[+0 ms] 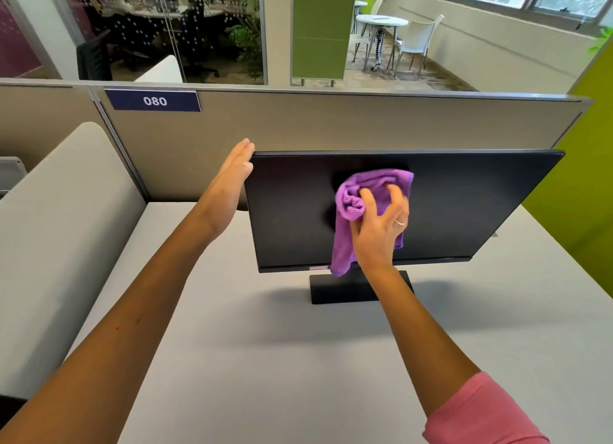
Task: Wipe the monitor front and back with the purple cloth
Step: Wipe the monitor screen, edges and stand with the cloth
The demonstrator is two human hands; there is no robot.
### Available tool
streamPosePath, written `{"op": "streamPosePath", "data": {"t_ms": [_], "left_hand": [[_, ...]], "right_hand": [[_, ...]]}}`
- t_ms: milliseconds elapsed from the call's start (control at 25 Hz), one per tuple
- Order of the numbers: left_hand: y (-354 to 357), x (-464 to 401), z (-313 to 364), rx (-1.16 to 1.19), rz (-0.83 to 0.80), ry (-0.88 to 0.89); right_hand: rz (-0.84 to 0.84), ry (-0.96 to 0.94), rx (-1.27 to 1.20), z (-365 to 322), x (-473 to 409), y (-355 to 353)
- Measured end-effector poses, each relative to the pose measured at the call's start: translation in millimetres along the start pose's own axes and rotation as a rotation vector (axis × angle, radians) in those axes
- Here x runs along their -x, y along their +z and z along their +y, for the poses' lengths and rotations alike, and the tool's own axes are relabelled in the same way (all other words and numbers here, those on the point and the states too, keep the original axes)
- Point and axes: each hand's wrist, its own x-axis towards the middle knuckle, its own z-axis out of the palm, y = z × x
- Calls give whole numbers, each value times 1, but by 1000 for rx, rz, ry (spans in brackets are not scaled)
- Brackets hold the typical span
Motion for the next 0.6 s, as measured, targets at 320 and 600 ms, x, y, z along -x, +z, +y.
{"op": "streamPosePath", "data": {"t_ms": [320, 600], "left_hand": [[-4, 3, 4, 46, -21, -20], [-19, 0, 11, 416, -32, -137]], "right_hand": [[208, -178, -106, -78, -17, 22], [-15, -644, 110, -82, 19, 45]]}}
